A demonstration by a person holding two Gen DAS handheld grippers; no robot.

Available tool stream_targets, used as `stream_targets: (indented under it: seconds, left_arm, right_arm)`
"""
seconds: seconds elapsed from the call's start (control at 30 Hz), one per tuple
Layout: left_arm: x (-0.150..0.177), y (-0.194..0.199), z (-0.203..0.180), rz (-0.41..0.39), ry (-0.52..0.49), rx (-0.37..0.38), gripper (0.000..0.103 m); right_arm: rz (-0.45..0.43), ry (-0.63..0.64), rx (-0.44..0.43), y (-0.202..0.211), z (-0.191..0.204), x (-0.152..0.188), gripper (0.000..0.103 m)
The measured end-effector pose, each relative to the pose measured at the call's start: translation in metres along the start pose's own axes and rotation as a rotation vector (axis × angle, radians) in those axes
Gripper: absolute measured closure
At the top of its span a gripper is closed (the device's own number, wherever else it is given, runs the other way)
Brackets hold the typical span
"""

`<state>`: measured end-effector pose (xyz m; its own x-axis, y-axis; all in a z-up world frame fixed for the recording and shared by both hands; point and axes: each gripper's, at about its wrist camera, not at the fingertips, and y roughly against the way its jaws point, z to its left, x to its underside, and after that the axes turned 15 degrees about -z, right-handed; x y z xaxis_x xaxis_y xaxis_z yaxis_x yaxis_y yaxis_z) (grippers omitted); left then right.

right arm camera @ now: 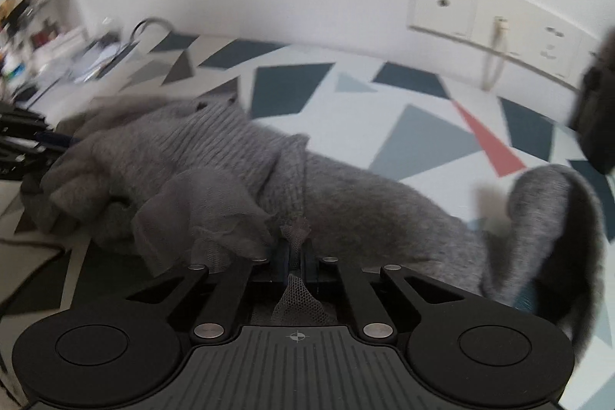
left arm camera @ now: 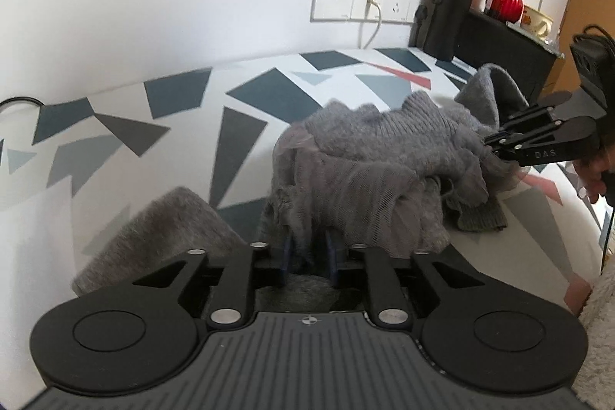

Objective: Fold clothes

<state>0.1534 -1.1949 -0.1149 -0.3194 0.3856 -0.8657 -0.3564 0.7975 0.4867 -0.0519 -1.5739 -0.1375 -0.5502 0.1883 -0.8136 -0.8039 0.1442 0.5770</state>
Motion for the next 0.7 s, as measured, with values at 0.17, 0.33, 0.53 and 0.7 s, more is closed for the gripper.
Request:
stream_targets:
  seconds: [0.17, 0.33, 0.53, 0.7]
  left_arm:
    - [-0.011, 0.005, 0.019, -0.051, 0.052, -0.006, 0.055]
    - [-0.013, -0.013, 0.041, -0.025, 0.067, -0.044, 0.047]
    - [-0.009, -0.043, 0.055, 0.035, 0.187, 0.009, 0.047]
    - [-0.014, -0.046, 0.036, 0.065, 0.155, 0.045, 0.082]
  right_arm:
    - [-0.008, -0.028, 0.047, 0.009, -0.013, 0.005, 0.100]
    - [0.011, -0.048, 0.032, 0.001, -0.015, 0.005, 0.099]
    - [0.033, -0.073, 0.011, -0.010, -0.017, 0.005, 0.077]
    - [0.053, -0.094, -0.007, -0.018, -0.018, 0.006, 0.071]
